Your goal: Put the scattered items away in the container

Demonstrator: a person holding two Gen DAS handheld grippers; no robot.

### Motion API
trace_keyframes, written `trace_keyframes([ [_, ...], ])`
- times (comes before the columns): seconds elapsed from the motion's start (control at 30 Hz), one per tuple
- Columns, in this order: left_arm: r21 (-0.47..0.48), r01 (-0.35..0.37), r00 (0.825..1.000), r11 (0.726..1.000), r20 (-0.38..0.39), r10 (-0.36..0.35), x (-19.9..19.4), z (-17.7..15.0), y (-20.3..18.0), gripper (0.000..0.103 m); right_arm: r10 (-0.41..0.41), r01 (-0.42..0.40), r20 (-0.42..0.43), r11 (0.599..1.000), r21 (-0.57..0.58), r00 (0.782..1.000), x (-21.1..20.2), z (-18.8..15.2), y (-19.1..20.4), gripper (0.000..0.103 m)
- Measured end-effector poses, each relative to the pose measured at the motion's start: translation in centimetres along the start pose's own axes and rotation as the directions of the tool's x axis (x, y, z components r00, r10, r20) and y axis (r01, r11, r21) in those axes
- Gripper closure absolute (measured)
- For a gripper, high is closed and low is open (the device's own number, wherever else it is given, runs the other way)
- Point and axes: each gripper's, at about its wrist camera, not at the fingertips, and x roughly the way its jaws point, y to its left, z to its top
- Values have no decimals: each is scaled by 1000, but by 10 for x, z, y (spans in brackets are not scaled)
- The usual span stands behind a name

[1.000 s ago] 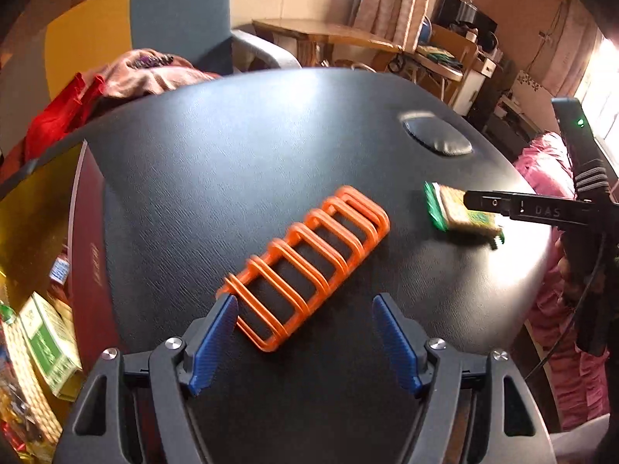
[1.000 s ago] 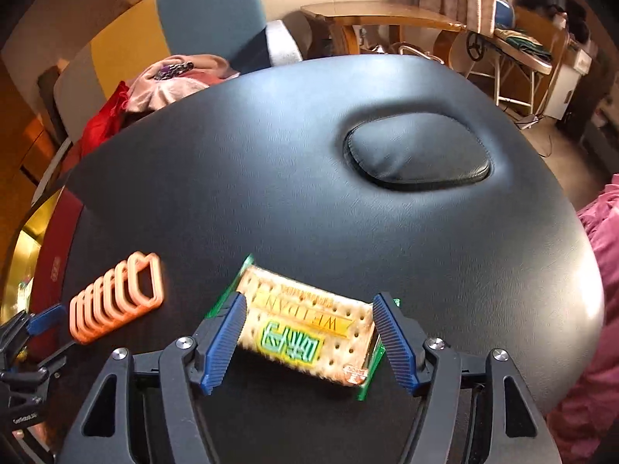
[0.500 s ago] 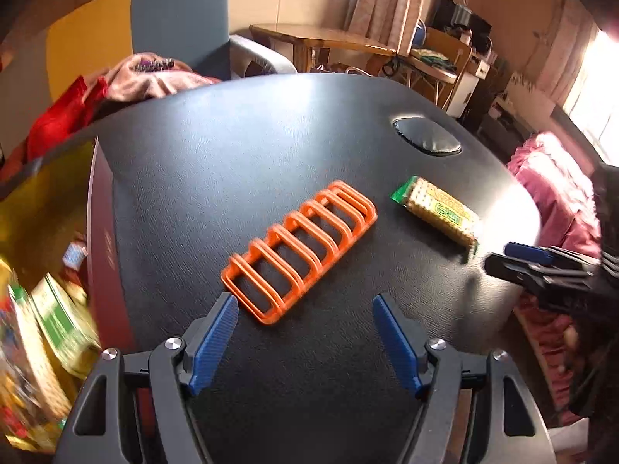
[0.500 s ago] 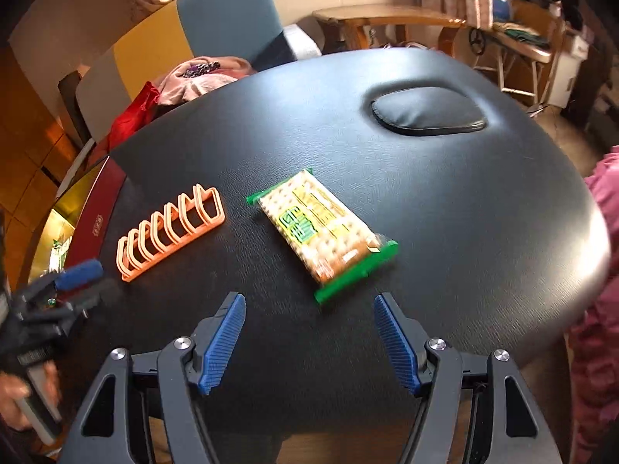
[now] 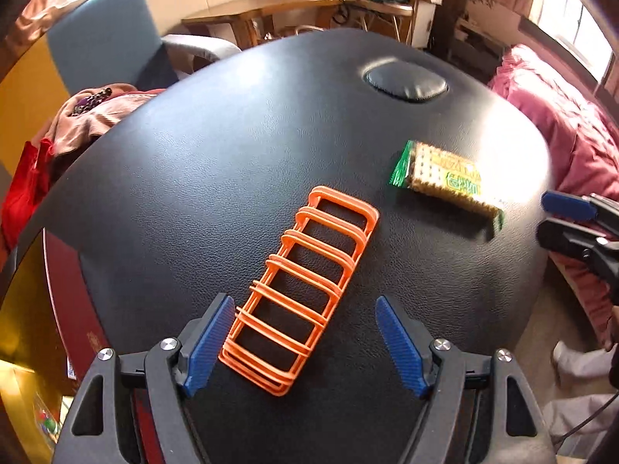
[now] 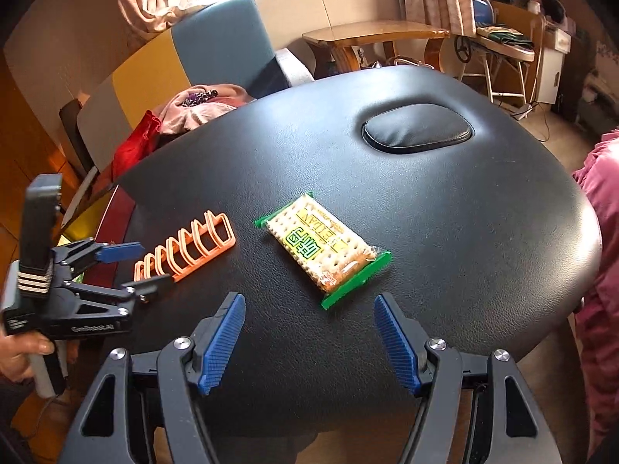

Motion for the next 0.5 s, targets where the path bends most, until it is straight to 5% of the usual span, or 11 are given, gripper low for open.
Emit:
trace_keyframes([
  [0.3,-191,19,998,981,-60,-31,19,-7,19,34,-8,8,-12,1000,12,1000,6,-1,0,33],
  [0.5,-326,22,1000,945,0,-23,7,-26,21,41,-22,22,-10,1000,19,1000,6,-3,-2,32],
])
